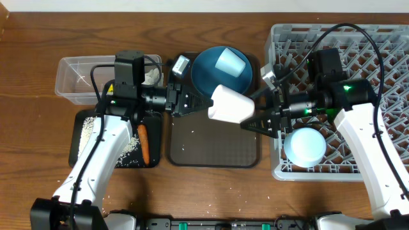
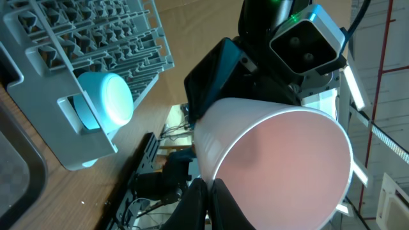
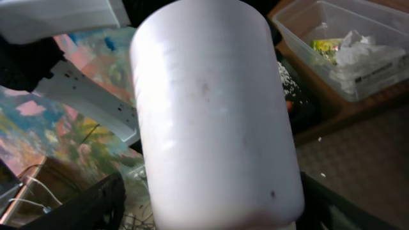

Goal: Sort waste into correct bins and load items into the dishwasher rack
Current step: 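Close the right gripper on the pink cup's base held by left gripper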

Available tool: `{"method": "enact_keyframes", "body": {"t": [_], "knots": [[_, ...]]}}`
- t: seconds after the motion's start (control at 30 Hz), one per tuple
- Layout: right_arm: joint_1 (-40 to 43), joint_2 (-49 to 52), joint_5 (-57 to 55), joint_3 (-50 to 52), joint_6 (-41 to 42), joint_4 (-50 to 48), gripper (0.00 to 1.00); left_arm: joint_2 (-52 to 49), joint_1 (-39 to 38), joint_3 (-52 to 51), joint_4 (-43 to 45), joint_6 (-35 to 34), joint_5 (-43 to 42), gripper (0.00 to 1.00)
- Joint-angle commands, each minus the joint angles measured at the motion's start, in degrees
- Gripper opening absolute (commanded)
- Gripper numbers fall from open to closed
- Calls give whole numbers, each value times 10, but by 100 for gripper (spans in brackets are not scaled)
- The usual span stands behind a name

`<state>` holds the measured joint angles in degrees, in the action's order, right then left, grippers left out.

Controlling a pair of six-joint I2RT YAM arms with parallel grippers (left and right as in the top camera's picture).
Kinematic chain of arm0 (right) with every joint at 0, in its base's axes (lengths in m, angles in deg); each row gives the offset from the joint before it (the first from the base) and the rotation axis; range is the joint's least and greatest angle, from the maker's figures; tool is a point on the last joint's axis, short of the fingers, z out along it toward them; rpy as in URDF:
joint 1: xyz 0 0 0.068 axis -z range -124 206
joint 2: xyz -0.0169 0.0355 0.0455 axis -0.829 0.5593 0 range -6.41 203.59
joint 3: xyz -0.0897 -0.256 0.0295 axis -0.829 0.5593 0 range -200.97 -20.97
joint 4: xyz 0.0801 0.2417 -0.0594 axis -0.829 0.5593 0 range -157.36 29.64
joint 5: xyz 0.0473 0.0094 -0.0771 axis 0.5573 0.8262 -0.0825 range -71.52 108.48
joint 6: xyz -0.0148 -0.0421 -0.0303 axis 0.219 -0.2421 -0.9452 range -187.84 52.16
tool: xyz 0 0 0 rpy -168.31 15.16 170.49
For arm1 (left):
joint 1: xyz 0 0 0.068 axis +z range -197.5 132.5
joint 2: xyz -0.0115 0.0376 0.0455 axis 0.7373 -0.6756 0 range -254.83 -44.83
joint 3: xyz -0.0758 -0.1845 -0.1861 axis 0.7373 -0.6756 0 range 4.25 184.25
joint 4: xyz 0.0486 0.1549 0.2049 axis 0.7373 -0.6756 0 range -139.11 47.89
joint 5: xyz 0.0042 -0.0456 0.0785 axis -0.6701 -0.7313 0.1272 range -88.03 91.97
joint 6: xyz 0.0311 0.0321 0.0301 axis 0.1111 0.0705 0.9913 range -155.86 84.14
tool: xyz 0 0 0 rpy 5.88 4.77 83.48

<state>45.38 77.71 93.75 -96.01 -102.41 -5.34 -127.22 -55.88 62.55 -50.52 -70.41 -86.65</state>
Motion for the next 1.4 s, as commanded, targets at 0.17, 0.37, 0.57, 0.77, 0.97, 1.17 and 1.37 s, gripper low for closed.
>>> {"method": "enact_keyframes", "body": {"t": [0.17,0.37,0.57,0.77,0.97,1.17,1.37], "knots": [[-19,-1,43,-9,-20,3,70,13,-1,2,21,0,-15,6],[-21,-1,43,-9,-24,-7,72,13,-1,2,21,0,-15,6],[-22,-1,29,-9,-23,-9,80,13,-1,2,21,0,-15,6],[-22,-1,21,-9,-23,-7,68,13,-1,2,21,2,-15,6],[-22,-1,-5,-8,-24,5,76,13,-1,2,23,2,-15,6],[-22,-1,-17,-6,-23,8,86,13,-1,2,30,2,-15,6],[-22,-1,-17,-6,-23,6,77,13,-1,2,30,2,-15,6]]}}
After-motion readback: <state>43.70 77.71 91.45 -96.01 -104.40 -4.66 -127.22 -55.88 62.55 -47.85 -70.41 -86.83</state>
